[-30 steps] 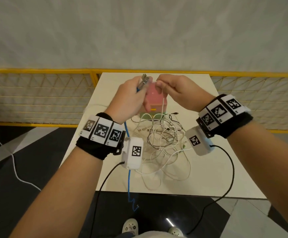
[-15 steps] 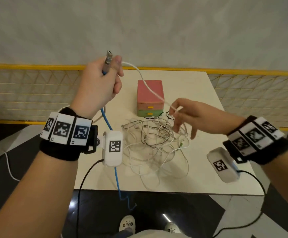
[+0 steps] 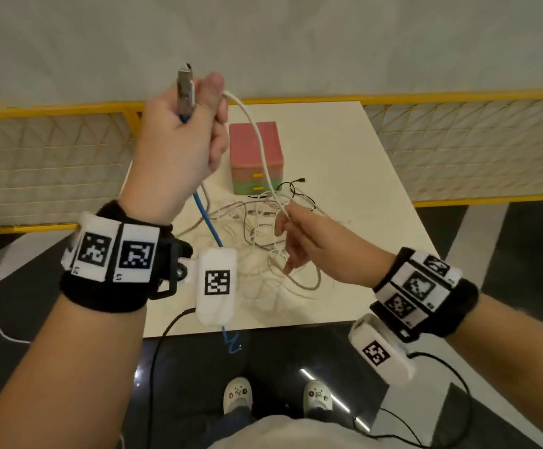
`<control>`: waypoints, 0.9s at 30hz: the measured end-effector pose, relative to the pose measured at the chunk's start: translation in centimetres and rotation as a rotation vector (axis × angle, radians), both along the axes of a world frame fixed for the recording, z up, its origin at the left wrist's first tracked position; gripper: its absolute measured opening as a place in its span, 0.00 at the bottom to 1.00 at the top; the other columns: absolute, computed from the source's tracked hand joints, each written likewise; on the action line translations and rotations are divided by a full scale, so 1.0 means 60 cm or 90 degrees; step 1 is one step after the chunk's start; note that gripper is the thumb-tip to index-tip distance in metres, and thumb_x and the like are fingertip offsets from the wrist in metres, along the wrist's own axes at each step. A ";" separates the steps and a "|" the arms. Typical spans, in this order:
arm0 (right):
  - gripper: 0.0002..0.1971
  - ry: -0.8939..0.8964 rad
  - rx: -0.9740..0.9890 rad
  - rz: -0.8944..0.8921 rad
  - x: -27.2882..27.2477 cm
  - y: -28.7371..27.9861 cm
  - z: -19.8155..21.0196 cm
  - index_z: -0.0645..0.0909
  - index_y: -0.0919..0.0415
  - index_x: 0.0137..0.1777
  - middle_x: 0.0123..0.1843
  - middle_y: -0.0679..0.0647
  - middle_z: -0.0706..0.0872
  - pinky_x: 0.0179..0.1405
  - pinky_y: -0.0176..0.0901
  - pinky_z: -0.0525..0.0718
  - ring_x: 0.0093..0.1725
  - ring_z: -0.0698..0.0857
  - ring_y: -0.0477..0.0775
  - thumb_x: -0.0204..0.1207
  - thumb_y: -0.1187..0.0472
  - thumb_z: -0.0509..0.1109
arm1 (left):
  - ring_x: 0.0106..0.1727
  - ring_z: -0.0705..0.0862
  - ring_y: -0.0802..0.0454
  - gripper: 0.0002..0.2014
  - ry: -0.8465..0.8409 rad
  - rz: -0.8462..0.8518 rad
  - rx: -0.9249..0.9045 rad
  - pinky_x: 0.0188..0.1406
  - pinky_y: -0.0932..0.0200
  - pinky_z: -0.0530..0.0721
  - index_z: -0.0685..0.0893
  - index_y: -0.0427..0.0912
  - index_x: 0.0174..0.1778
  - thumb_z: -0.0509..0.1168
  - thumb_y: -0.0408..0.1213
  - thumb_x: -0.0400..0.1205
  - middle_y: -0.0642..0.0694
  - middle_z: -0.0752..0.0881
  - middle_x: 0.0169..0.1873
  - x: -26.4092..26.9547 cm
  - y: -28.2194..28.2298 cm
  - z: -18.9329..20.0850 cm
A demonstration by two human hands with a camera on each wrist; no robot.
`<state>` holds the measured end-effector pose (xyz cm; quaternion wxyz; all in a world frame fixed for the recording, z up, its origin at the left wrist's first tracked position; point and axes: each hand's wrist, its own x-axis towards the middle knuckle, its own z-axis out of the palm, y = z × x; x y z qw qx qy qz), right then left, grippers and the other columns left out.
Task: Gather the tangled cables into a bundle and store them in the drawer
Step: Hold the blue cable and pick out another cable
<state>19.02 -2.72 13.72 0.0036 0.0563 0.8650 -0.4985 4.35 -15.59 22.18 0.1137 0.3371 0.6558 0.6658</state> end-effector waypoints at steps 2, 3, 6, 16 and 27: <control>0.10 -0.040 0.003 -0.009 0.004 -0.007 -0.041 0.70 0.64 0.55 0.34 0.53 0.77 0.41 0.49 0.88 0.33 0.81 0.59 0.85 0.67 0.47 | 0.16 0.66 0.60 0.17 0.000 -0.011 -0.005 0.15 0.66 0.63 0.74 0.47 0.35 0.58 0.48 0.88 0.55 0.72 0.18 0.003 -0.008 0.005; 0.10 -0.057 0.000 -0.021 0.003 -0.010 -0.059 0.70 0.60 0.56 0.33 0.58 0.78 0.40 0.50 0.88 0.33 0.83 0.60 0.86 0.64 0.47 | 0.16 0.66 0.59 0.17 0.014 -0.025 -0.022 0.15 0.65 0.63 0.74 0.47 0.34 0.59 0.49 0.88 0.55 0.72 0.18 0.010 -0.011 0.005; 0.12 -0.111 -0.030 -0.016 -0.005 -0.024 -0.100 0.70 0.50 0.58 0.32 0.64 0.78 0.33 0.57 0.88 0.31 0.88 0.63 0.87 0.53 0.45 | 0.15 0.65 0.57 0.18 0.052 -0.045 -0.079 0.15 0.67 0.64 0.74 0.46 0.34 0.58 0.48 0.89 0.54 0.71 0.14 0.034 -0.017 0.000; 0.24 -0.343 0.233 0.259 0.009 -0.068 -0.183 0.57 0.50 0.82 0.44 0.48 0.84 0.52 0.45 0.82 0.38 0.86 0.43 0.87 0.52 0.52 | 0.17 0.71 0.54 0.14 0.092 -0.206 -0.418 0.27 0.61 0.79 0.85 0.47 0.51 0.57 0.49 0.88 0.50 0.76 0.13 0.062 -0.051 -0.033; 0.20 -0.049 0.203 0.093 0.018 -0.002 -0.024 0.77 0.58 0.68 0.60 0.50 0.85 0.60 0.42 0.82 0.57 0.84 0.46 0.83 0.48 0.59 | 0.48 0.87 0.66 0.27 0.124 -0.262 -0.290 0.52 0.70 0.79 0.93 0.43 0.50 0.48 0.49 0.90 0.53 0.93 0.44 0.081 -0.046 -0.036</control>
